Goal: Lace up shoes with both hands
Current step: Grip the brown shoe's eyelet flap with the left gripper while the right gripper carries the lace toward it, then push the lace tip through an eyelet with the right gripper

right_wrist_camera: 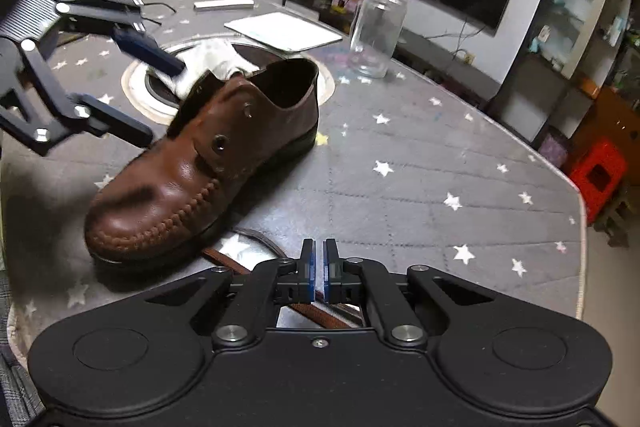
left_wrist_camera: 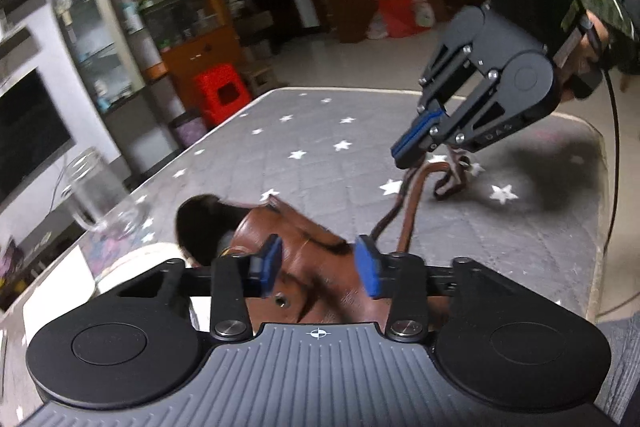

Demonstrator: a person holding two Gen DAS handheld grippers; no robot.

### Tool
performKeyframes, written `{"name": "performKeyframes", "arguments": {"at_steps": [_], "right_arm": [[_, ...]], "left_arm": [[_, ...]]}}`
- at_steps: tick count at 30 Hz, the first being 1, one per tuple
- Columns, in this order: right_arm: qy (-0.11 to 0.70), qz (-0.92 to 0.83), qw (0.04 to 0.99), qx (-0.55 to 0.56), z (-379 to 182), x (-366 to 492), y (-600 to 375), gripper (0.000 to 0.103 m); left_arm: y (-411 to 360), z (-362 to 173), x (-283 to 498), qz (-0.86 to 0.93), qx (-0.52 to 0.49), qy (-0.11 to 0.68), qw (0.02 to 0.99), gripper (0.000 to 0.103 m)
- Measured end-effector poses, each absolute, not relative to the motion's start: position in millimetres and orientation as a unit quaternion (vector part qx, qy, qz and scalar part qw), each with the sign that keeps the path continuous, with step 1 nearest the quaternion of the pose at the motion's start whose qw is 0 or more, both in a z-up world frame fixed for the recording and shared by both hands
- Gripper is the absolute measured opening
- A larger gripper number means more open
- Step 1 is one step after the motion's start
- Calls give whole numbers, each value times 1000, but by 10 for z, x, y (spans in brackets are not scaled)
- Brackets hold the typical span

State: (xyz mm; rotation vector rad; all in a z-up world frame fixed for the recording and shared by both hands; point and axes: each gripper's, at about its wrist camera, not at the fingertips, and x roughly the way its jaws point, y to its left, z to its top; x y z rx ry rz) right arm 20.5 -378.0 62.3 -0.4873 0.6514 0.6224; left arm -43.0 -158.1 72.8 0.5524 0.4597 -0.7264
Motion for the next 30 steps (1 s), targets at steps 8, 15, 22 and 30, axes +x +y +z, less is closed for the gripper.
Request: {"name": "performKeyframes", "arguments": {"at_steps": [8, 15, 22, 30], "right_arm": [[320, 334, 850, -252, 528, 220, -3650, 5], [336, 384, 817, -269, 380, 389, -3458, 25], [352, 405, 801, -267, 295, 610, -3427, 25], [377, 415, 794, -236, 228, 605, -3483, 7]], "left_arm": [[-1620, 661, -329, -367, 303, 227, 850, 34], [-1638, 607, -273, -386, 337, 225, 829, 34], [-1628, 587, -174, -405, 354, 223, 813, 34], [-1642, 594, -121, -421, 371, 220, 798, 34]]}}
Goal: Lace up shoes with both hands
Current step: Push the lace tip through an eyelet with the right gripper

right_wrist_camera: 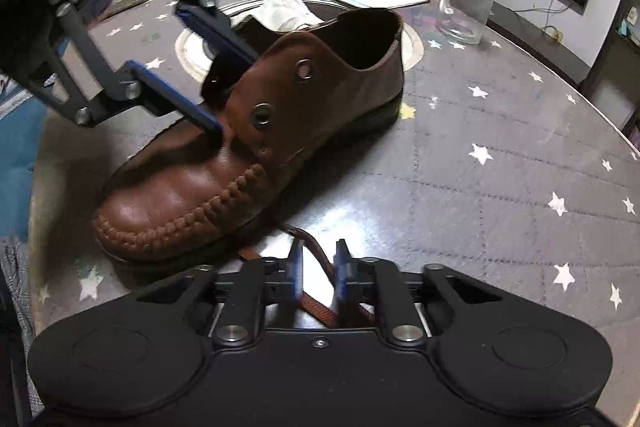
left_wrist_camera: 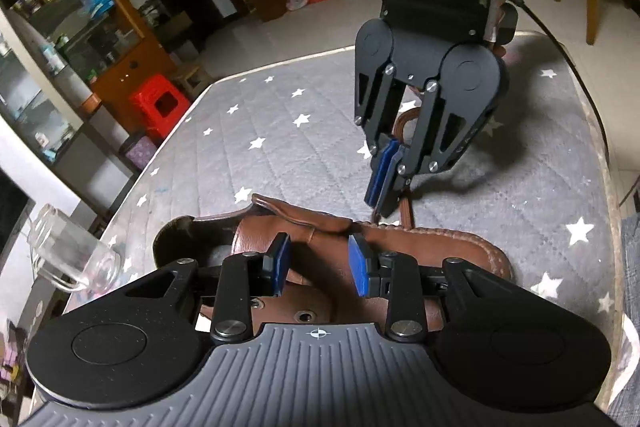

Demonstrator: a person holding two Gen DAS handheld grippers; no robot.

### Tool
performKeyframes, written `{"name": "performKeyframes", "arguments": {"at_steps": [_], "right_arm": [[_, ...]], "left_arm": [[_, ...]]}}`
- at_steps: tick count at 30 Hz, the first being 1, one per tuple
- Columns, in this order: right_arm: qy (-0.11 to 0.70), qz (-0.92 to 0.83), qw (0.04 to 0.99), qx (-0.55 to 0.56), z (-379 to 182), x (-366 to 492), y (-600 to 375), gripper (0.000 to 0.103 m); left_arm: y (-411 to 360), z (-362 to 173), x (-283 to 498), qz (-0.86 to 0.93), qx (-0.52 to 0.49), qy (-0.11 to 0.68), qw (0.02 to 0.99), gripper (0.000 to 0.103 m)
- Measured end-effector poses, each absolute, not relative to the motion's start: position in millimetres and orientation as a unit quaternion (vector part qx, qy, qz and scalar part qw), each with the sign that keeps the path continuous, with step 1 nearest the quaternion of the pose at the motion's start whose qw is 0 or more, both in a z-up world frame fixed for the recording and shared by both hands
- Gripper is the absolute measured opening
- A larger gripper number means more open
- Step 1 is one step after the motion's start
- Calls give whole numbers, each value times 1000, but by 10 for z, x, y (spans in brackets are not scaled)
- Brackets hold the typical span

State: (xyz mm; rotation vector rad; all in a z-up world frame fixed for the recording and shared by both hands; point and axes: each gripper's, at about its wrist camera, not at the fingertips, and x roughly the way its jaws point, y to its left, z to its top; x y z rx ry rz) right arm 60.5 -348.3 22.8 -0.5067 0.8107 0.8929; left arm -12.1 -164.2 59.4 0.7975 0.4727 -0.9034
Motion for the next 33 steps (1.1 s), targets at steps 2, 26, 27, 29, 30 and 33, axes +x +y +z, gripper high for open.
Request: {"name": "performKeyframes", "arguments": {"at_steps": [2, 26, 27, 29, 30, 33], "right_arm": [[368, 407, 798, -247, 246, 534, -3475, 3], [296, 382, 835, -263, 676, 227, -3366, 3], [296, 381, 834, -267, 667, 243, -3352, 3], [298, 379, 833, -271, 652, 260, -3329, 3], [300, 378, 832, -275, 643, 273, -3318, 3], [301, 377, 828, -287, 623, 280, -3282, 3]], "left_arm": [[-1633, 594, -111, -422, 372, 220, 797, 34], [-1700, 534, -99, -416, 391, 218, 792, 34], [-1696, 536, -99, -416, 391, 218, 791, 34], [-1695, 543, -96, -416, 392, 219, 790, 34], [-1696, 546, -97, -416, 393, 219, 790, 34], [-1698, 554, -100, -417, 396, 220, 788, 34]]}}
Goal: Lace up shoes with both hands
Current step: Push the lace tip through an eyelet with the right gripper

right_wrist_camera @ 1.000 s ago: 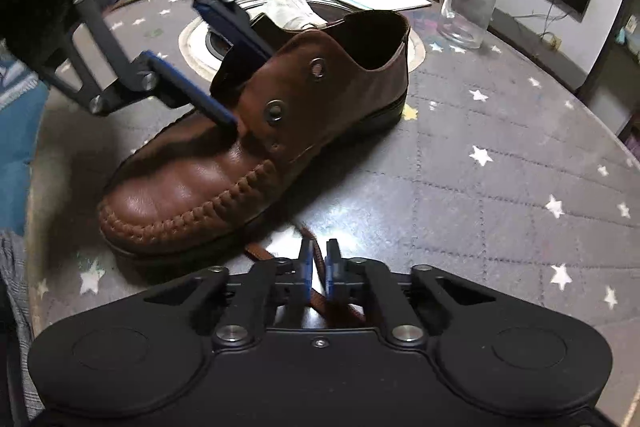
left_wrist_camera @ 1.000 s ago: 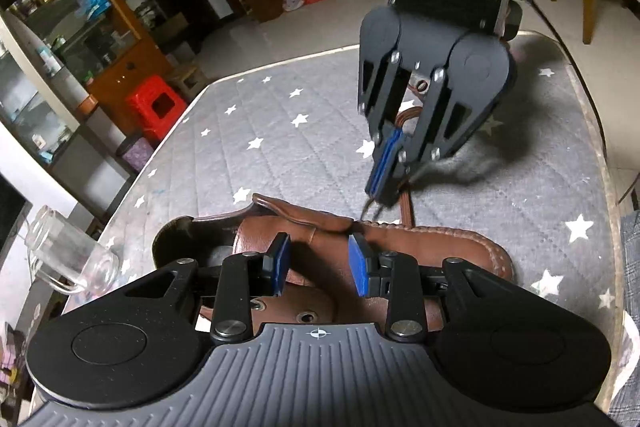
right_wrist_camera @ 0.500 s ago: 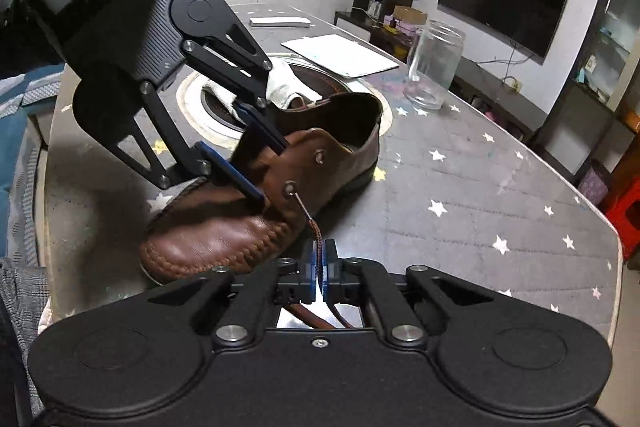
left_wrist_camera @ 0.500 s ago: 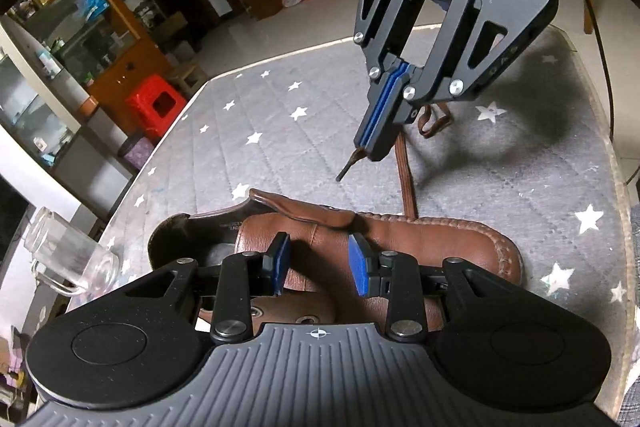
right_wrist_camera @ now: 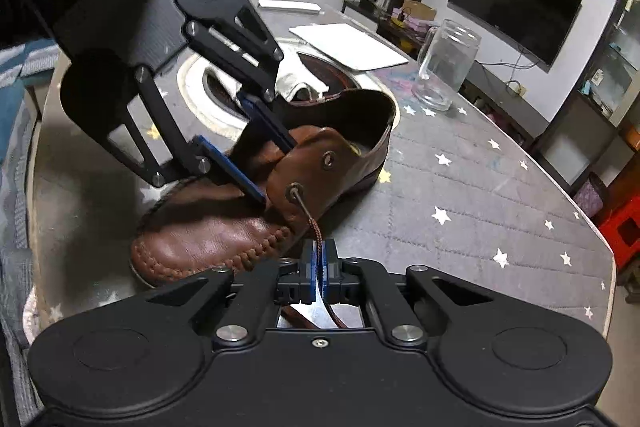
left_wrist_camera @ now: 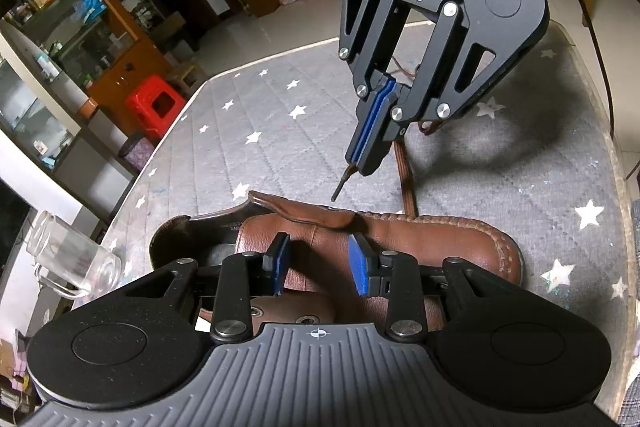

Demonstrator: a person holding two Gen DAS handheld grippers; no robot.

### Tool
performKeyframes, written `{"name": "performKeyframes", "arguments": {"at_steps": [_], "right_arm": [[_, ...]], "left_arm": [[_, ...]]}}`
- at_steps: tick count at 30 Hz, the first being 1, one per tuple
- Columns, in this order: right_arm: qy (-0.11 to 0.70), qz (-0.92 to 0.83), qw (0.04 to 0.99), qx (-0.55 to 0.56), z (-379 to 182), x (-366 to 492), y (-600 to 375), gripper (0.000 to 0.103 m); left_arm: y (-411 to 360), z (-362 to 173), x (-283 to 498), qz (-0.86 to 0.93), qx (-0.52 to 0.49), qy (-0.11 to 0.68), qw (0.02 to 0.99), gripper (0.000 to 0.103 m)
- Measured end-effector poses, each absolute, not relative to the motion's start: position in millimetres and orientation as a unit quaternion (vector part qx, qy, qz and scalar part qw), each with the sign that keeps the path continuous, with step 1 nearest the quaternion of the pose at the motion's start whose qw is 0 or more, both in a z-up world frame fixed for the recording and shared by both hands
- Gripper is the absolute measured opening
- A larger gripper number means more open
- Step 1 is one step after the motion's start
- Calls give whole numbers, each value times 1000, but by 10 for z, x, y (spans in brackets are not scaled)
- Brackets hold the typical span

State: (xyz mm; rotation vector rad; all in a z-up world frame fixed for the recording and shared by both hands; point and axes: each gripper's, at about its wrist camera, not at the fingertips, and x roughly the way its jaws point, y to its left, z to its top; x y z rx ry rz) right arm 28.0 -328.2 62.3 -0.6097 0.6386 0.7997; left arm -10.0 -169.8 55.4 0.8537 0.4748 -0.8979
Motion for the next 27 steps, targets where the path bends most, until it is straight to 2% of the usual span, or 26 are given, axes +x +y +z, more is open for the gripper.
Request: {"name": "performKeyframes", "arguments": {"at_steps": [18, 27], "right_arm": [[292, 356, 801, -383, 537, 243, -3024, 3], [272, 369, 798, -391, 602, 172, -2948, 3]], "left_arm": [[-1742, 537, -86, -417, 403, 220, 785, 34], [-1755, 543, -61, -416, 403, 217, 786, 34]]}}
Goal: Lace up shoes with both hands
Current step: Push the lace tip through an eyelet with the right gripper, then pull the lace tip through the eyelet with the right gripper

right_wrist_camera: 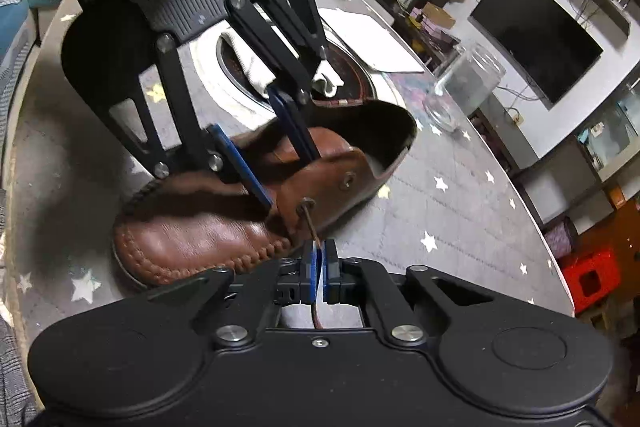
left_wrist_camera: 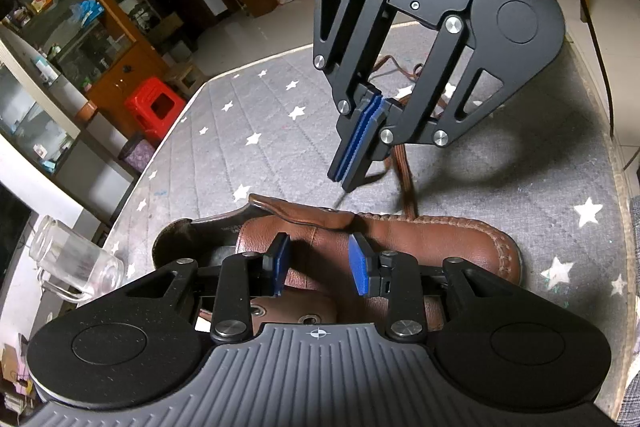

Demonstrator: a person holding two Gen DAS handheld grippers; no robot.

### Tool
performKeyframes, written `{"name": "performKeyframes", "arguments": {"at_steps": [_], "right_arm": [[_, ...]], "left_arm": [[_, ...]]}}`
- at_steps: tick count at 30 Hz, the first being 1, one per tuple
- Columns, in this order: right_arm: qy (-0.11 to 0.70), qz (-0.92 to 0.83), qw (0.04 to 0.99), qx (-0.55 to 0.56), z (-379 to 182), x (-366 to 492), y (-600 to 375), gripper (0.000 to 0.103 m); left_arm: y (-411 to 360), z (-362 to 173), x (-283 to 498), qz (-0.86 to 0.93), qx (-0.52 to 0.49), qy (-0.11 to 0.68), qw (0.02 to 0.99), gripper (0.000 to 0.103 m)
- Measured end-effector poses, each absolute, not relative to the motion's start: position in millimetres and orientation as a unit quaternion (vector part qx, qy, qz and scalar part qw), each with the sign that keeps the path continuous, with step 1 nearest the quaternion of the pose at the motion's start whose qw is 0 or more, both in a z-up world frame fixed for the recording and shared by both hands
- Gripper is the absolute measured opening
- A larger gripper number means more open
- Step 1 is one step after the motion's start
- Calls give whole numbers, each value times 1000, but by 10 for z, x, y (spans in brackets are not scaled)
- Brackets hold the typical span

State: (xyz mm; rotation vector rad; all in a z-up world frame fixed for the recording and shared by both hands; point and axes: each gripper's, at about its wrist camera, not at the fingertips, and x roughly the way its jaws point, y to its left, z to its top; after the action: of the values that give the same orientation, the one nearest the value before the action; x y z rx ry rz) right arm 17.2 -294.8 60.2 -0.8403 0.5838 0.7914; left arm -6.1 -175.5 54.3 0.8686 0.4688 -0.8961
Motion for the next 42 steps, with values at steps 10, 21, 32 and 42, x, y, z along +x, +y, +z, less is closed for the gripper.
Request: {"name": "performKeyframes", "arguments": {"at_steps": [10, 21, 32, 42], "right_arm": [[309, 363, 806, -351, 605, 297, -3118, 4], [339, 379, 806, -302, 475, 318, -3180, 25], [309, 346, 806, -368, 368, 180, -3128, 2], [267, 316, 791, -450, 439, 59, -3028, 2]], "left_arm": [[-1814, 487, -7, -414, 409, 210, 785, 34], [-1845, 446, 74, -414, 410, 205, 786, 34], [-1822, 501, 20, -412, 428, 197, 780, 35], [-1775, 555, 83, -403, 435, 199, 780, 33]]}}
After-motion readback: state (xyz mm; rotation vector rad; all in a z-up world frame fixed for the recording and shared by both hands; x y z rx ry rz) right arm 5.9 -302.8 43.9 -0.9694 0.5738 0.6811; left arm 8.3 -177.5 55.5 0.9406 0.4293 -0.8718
